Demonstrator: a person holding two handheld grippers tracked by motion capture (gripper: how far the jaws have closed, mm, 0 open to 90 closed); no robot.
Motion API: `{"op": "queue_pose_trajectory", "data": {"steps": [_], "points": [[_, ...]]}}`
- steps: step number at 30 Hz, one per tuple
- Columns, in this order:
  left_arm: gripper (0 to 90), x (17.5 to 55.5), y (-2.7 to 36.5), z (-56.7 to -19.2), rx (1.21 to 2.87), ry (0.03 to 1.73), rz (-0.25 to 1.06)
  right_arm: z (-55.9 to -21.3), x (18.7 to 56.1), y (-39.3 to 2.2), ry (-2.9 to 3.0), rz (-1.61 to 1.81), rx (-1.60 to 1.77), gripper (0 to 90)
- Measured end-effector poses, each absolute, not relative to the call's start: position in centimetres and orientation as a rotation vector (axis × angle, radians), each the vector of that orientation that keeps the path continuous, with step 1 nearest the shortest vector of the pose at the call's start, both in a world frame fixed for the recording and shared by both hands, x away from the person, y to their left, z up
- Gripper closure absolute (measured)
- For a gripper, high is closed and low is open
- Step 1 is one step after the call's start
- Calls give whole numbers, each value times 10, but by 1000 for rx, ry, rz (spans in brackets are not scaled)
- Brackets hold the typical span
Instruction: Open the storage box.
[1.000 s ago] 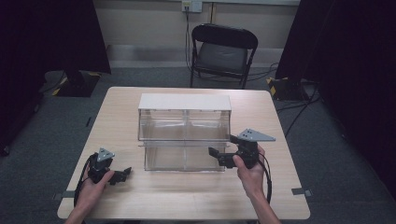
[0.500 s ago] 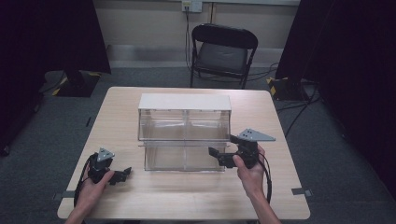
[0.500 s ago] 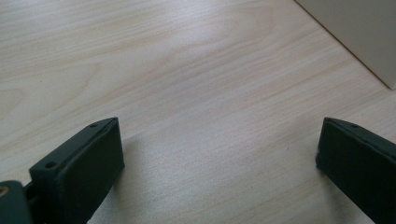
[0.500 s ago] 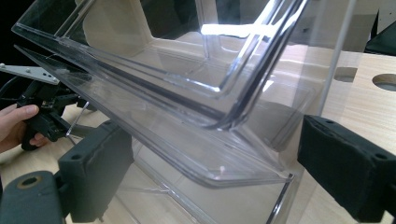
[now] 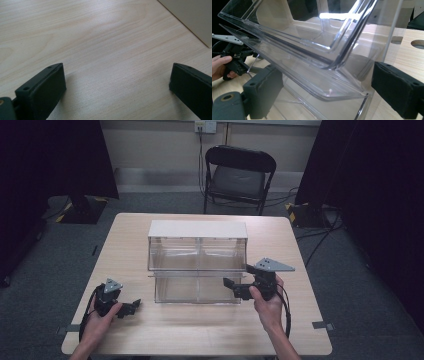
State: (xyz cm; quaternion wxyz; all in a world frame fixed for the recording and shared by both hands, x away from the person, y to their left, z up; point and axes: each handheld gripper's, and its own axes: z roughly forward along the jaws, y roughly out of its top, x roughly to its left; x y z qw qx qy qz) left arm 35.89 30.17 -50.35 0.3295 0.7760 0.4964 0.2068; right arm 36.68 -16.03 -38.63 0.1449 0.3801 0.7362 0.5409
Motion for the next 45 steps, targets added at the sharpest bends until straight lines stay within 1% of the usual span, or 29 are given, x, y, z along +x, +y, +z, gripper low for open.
{"op": "queue_pose_trajectory", "data": {"steps": [45], "points": [[0,359,302,-503,2034,1295,542,-386,367,-160,2124,1552,1082,95]]}}
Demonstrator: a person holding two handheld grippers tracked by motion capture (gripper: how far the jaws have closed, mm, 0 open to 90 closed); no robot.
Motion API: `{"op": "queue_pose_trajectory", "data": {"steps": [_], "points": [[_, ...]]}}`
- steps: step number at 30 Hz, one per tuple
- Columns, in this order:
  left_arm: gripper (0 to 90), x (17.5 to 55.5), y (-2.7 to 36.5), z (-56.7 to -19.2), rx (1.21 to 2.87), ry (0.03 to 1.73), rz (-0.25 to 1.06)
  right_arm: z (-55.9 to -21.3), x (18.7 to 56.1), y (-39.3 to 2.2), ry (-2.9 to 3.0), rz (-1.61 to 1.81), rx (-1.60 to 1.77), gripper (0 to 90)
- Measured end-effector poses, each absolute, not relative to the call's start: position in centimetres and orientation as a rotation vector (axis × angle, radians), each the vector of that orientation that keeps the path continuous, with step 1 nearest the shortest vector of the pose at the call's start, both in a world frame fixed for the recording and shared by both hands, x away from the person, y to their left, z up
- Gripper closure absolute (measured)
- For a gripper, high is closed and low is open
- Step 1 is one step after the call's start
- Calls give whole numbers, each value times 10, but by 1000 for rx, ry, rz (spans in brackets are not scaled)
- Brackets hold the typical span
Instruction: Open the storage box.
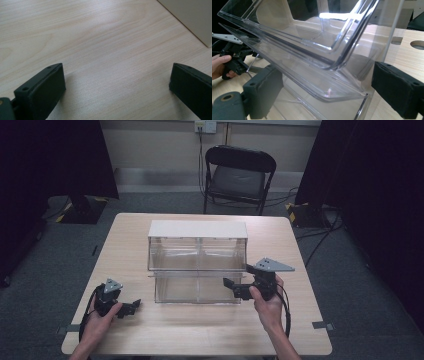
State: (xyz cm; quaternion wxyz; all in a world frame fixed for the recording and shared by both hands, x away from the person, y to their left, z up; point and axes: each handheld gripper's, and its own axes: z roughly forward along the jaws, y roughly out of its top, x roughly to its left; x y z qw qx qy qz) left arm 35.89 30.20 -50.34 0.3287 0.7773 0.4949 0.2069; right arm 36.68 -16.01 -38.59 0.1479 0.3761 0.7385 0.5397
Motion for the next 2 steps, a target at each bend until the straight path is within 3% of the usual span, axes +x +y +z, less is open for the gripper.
{"op": "queue_pose_trajectory", "data": {"steps": [2], "points": [[0,359,302,-503,2034,1295,541,-386,367,-160,2123,1548,1086,95]]}}
